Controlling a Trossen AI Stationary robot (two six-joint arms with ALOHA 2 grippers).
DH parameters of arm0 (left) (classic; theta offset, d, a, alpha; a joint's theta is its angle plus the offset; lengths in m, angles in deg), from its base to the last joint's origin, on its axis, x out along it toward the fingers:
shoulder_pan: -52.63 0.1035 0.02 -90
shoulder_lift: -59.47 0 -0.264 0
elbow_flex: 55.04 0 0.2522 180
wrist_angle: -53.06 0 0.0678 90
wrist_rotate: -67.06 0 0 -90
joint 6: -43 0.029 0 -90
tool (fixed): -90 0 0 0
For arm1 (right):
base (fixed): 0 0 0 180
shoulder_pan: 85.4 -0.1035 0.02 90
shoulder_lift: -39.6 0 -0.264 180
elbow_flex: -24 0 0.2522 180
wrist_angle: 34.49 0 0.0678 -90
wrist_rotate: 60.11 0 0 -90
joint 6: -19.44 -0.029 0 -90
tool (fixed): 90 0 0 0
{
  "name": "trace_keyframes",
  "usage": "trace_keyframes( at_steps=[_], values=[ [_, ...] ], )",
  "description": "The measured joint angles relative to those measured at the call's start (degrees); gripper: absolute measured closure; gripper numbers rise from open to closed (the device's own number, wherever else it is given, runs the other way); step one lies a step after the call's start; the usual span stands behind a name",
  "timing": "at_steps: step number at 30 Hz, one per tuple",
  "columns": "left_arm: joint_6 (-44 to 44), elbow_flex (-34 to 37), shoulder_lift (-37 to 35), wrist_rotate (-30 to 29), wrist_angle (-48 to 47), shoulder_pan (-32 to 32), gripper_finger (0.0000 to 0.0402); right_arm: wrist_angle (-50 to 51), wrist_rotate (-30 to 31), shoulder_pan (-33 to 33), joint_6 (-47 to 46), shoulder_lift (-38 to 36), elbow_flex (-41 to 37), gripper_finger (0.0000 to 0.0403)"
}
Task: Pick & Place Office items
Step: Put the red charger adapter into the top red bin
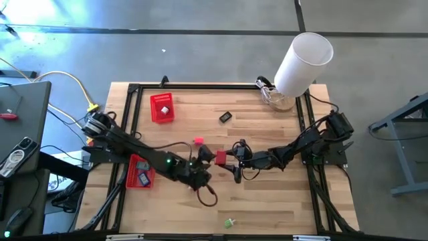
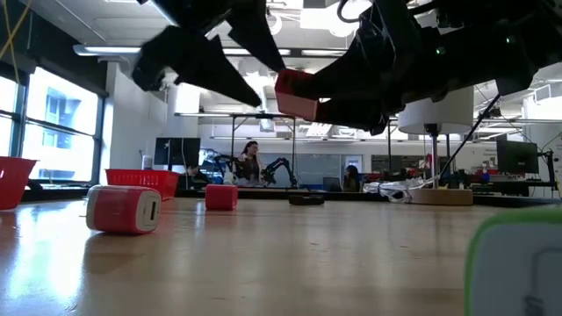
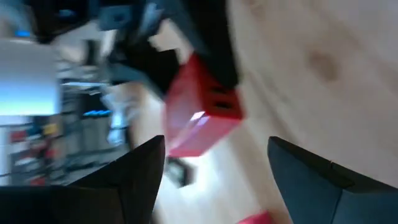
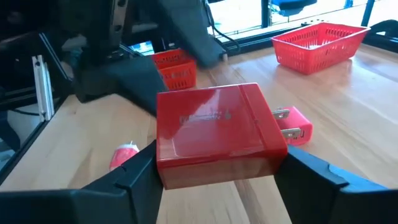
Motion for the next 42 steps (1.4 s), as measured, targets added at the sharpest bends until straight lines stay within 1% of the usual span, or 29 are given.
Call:
trace_keyframes(
  at_steps=[2,4,7,12,17,22,25,31,42],
  values=[
    [3.37,-0.02,0.63,-4.44,3.07,-0.76,0.0129,0.01,-0.51,-0.01,-0.01,0.00,0.02,0.0155],
    [5.81,-0.06,0.83,-6.05,4.07,-1.21,0.0129,-0.15,-0.66,-0.04,-0.01,0.00,0.00,0.0156],
    [6.64,-0.04,0.83,-4.16,4.95,-1.49,0.0129,-0.26,-0.96,-0.11,0.00,0.00,0.02,0.0157],
    [7.14,-0.04,0.83,-3.34,5.10,-1.41,0.0129,-0.25,-1.71,-0.11,-0.03,0.00,0.02,0.0155],
    [6.76,-0.04,0.83,-0.13,5.14,-0.40,0.0129,-1.14,-2.65,-0.11,-1.43,0.00,0.02,0.0157],
    [6.15,-0.04,1.07,-0.07,5.32,0.63,0.0129,-2.01,-3.65,-0.11,-1.53,0.00,0.02,0.0156],
    [6.00,-0.04,1.07,0.35,6.61,0.92,0.0129,-2.32,-3.78,-0.11,-1.53,0.00,0.02,0.0157],
    [5.74,-0.04,1.10,3.62,9.19,1.44,0.0129,-2.40,-3.87,-0.11,-1.55,0.00,0.02,0.0155],
    [6.00,-0.04,1.10,3.90,9.23,1.57,0.0129,-2.37,-4.03,-0.09,-1.55,0.00,0.02,0.0155]
  ],
)
